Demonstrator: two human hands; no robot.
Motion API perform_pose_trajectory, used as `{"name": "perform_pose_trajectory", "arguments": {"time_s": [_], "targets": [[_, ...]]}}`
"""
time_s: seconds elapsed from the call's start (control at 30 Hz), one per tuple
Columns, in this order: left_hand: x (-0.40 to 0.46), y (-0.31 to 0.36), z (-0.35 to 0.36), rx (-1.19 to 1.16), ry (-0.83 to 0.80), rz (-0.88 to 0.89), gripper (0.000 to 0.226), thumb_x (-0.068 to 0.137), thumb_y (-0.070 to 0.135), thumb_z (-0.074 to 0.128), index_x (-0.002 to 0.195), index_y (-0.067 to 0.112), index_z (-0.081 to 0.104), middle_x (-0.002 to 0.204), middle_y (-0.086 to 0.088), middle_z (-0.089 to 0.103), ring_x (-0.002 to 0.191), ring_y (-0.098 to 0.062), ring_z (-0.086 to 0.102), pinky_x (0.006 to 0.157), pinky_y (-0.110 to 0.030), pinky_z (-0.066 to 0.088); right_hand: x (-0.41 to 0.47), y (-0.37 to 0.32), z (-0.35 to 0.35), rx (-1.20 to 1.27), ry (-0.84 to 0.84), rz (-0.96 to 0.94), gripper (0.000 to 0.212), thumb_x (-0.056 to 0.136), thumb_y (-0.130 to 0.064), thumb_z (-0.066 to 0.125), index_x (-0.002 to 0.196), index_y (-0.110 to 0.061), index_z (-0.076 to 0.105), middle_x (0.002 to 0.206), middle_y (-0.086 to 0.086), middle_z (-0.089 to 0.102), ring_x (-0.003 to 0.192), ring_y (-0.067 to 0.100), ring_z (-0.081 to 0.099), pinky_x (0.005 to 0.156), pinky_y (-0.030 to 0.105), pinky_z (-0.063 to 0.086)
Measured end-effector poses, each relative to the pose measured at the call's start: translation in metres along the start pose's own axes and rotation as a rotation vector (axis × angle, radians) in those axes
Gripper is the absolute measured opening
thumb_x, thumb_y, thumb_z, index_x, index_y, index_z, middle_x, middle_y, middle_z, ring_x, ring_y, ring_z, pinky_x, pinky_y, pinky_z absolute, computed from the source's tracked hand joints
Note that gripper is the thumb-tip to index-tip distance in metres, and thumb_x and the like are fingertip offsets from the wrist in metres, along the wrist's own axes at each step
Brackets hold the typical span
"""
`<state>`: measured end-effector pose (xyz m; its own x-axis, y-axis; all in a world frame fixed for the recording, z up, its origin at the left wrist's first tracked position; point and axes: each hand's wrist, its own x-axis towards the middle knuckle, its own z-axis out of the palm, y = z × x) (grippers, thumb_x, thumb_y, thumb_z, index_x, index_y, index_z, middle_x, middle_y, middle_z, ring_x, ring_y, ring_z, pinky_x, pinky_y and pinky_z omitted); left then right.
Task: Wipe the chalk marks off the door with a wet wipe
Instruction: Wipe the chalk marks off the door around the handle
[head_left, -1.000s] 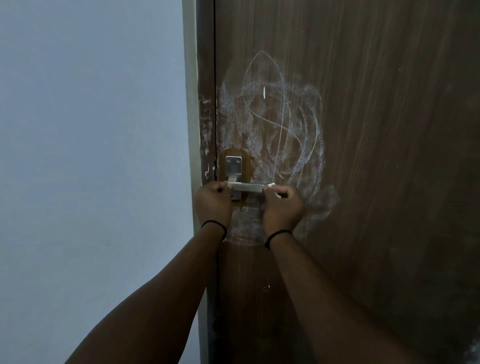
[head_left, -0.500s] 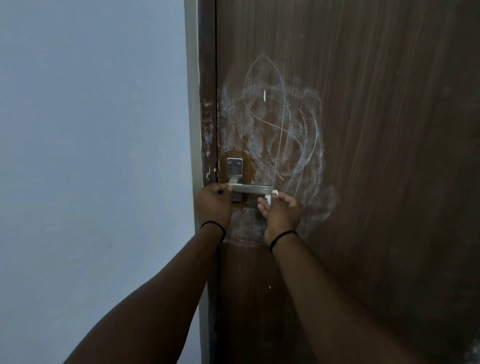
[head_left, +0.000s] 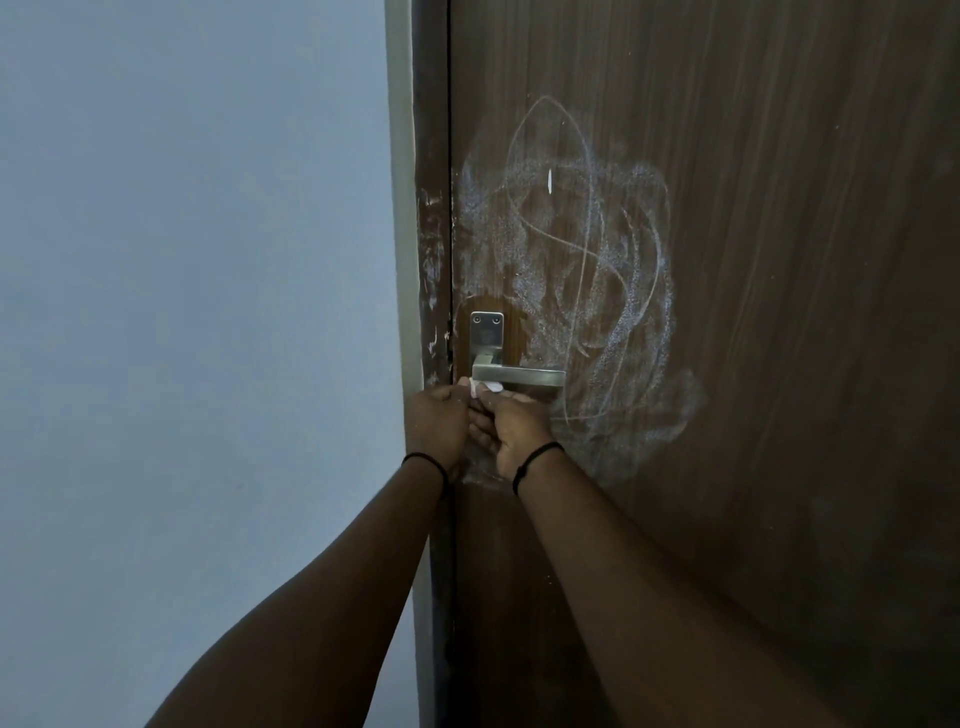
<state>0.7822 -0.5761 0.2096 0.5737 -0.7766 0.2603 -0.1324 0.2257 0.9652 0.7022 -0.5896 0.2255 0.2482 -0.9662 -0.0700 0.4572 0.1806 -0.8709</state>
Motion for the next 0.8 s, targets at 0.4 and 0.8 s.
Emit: {"name": "perform_pose_trajectory", "arguments": {"time_s": [0.4, 0.8], "targets": [[-0.003, 0.011, -0.004, -0.248, 0.138, -0.087, 0.01, 0.083, 0.013, 0.073, 0.077, 0.019, 0.078, 0.079, -0.006, 0.075, 0.074, -0.021, 0.069, 0.069, -0.031, 0.057, -0.024, -0.011, -0.011, -0.823, -0.061, -0.48, 0.012, 0.091, -0.011, 0.065, 0.089, -0.012, 0.077, 0.082, 0.003, 0.076, 0.08, 0.019, 0.072, 0.078, 0.037, 0.06], [-0.011, 0.032, 0.003, 0.13, 0.176, 0.247, 0.018, 0.092, 0.024, 0.066, 0.107, 0.024, 0.076, 0.097, 0.007, 0.076, 0.078, 0.003, 0.06, 0.059, 0.0, 0.038, -0.016, -0.038, -0.02, -1.477, 0.314, -0.996, 0.022, 0.092, -0.017, 0.059, 0.095, -0.029, 0.077, 0.087, -0.003, 0.074, 0.096, 0.022, 0.061, 0.106, 0.042, 0.029]]}}
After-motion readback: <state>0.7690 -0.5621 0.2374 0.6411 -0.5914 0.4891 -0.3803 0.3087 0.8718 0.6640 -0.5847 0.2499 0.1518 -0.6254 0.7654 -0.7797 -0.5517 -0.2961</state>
